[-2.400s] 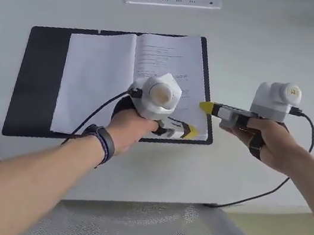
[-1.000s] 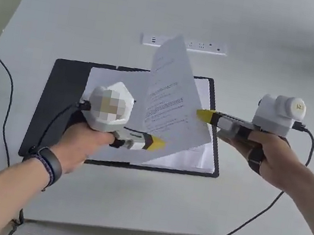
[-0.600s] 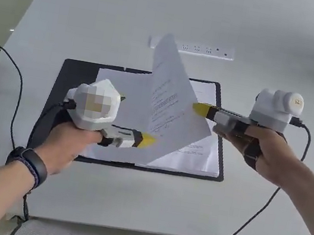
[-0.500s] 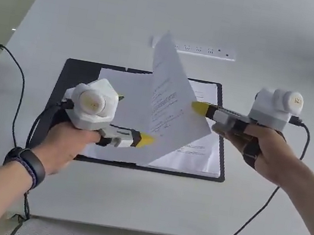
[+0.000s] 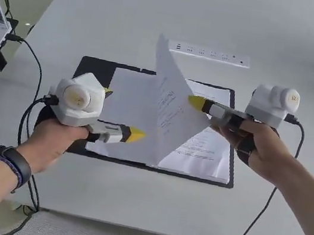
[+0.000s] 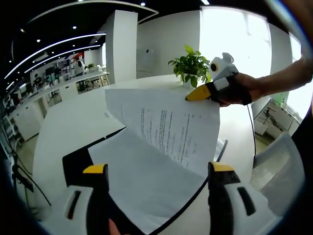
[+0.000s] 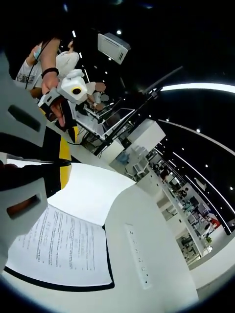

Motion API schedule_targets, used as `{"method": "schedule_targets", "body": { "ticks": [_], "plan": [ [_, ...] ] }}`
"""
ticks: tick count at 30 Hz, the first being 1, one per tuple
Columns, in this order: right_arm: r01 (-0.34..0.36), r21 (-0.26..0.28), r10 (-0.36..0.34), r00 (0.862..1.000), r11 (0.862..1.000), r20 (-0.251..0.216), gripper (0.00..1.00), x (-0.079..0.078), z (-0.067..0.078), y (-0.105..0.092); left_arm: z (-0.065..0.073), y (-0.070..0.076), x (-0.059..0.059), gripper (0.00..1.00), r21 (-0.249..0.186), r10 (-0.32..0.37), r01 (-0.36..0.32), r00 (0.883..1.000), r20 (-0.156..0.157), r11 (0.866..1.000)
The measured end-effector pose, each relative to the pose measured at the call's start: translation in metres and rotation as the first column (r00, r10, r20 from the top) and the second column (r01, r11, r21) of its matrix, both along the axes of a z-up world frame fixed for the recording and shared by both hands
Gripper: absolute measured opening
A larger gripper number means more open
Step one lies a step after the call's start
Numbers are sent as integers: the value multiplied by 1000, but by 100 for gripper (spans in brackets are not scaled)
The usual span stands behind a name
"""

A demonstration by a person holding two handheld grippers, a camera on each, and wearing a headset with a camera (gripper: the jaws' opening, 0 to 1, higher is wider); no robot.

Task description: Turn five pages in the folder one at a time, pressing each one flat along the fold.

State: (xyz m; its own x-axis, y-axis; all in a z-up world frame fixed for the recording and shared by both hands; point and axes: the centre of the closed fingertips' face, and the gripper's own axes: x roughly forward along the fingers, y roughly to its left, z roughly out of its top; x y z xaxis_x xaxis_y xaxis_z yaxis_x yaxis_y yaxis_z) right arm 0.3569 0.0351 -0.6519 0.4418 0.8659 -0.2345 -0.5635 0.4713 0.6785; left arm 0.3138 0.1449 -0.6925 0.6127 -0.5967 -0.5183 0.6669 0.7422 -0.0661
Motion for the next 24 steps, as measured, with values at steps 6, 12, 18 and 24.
{"method": "schedule_targets", "body": {
  "ticks": [6, 12, 18, 24],
  "plan": [
    [-7, 12, 7, 1000, 1000, -14, 0, 2, -2, 24, 3, 18, -2, 83, -7, 31, -31, 1000, 4, 1000],
    [-27, 15, 27, 999, 1000, -28, 0, 3, -7, 48, 6, 36, -4, 84, -15, 61, -61, 998, 11, 998],
    [-52, 13, 53, 997, 999, -49, 0, 3, -14, 73, 7, 53, -7, 84, -17, 91, -90, 996, 11, 996],
    [-70, -3, 69, 994, 998, -79, 0, 3, -27, 91, 7, 69, -10, 84, -28, 123, -123, 992, 10, 992]
  ]
}}
